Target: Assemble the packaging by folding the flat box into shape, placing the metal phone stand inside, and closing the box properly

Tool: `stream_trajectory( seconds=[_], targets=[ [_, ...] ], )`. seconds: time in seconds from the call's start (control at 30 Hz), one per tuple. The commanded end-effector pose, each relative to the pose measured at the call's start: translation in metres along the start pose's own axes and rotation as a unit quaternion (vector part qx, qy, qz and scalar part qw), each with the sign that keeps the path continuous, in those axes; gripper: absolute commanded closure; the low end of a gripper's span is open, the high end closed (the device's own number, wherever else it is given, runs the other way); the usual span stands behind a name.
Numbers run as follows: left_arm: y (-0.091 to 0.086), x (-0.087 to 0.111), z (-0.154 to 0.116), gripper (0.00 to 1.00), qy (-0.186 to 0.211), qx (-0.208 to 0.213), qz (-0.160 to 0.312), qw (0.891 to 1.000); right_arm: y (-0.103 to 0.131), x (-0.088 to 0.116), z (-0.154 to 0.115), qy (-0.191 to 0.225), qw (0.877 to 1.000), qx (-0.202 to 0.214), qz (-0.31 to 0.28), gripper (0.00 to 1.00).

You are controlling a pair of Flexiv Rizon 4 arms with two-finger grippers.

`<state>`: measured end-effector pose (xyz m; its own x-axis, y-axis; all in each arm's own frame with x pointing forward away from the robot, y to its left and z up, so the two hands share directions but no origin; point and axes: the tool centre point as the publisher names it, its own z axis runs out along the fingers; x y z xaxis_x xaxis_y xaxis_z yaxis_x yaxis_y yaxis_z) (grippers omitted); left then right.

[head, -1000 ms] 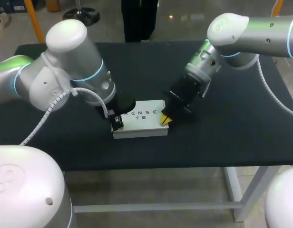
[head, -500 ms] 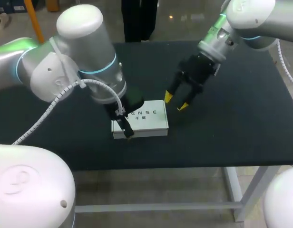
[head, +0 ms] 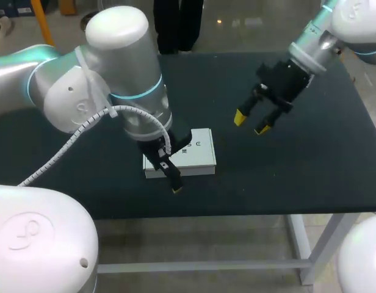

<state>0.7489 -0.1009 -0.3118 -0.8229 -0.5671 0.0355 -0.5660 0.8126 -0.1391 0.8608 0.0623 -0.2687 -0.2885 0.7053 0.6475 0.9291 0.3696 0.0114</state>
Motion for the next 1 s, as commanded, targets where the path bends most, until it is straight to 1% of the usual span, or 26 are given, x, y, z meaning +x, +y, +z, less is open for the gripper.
stream_trajectory(
  seconds=[0.03, 0.3, 0.33, 0.37, 0.4, 0.43, 0.47, 0.53, 0.57, 0.63, 0.7, 0.77, 0.83, 1.0],
  targets=[
    [0.001, 0.001, -0.001, 0.00, -0.003, -0.001, -0.001, 1.000, -0.013, -0.002, -0.002, 0.004, 0.992, -0.125, -0.002, 0.00],
    [0.001, 0.001, -0.001, 0.00, -0.003, -0.001, -0.001, 1.000, -0.013, -0.002, -0.002, 0.004, 0.992, -0.125, -0.002, 0.00],
    [-0.002, 0.002, -0.002, 0.00, 0.007, 0.005, -0.018, 1.000, -0.011, -0.006, -0.003, -0.023, 0.988, -0.154, -0.015, 0.00],
    [-0.004, 0.004, -0.002, 0.00, 0.007, 0.007, -0.042, 0.999, -0.011, -0.011, -0.005, -0.039, 0.982, -0.182, -0.011, 0.00],
    [-0.006, 0.005, -0.001, 0.00, 0.003, 0.006, -0.053, 0.999, -0.011, -0.014, -0.010, -0.028, 0.980, -0.195, -0.032, 0.00],
    [-0.006, 0.007, 0.000, 0.00, 0.012, 0.009, -0.064, 0.998, -0.012, -0.017, -0.014, -0.033, 0.975, -0.211, -0.056, 0.00],
    [-0.007, 0.010, 0.000, 0.00, 0.010, 0.010, -0.081, 0.997, -0.012, -0.020, -0.018, -0.044, 0.969, -0.233, -0.060, 0.00],
    [-0.009, 0.015, 0.004, 0.00, 0.009, 0.009, -0.106, 0.994, -0.013, -0.026, -0.028, -0.041, 0.960, -0.260, -0.101, 0.00],
    [-0.009, 0.016, 0.006, 0.00, 0.010, 0.008, -0.114, 0.993, -0.013, -0.028, -0.032, -0.049, 0.953, -0.280, -0.107, 0.00],
    [-0.010, 0.020, 0.010, 0.00, 0.004, 0.006, -0.136, 0.991, -0.013, -0.033, -0.038, -0.051, 0.942, -0.302, -0.136, 0.00],
    [-0.011, 0.023, 0.015, 0.00, 0.003, 0.002, -0.149, 0.989, -0.011, -0.037, -0.043, -0.065, 0.932, -0.321, -0.157, 0.00],
    [-0.011, 0.024, 0.020, 0.00, 0.004, 0.000, -0.167, 0.986, -0.008, -0.042, -0.047, -0.073, 0.924, -0.329, -0.181, 0.00],
    [-0.010, 0.025, 0.025, 0.00, 0.004, -0.002, -0.187, 0.982, -0.007, -0.048, -0.051, -0.088, 0.913, -0.344, -0.199, 0.00],
    [-0.008, 0.028, 0.038, 0.00, 0.010, -0.005, -0.219, 0.976, -0.005, -0.056, -0.058, -0.116, 0.889, -0.372, -0.241, 0.00]
  ],
)
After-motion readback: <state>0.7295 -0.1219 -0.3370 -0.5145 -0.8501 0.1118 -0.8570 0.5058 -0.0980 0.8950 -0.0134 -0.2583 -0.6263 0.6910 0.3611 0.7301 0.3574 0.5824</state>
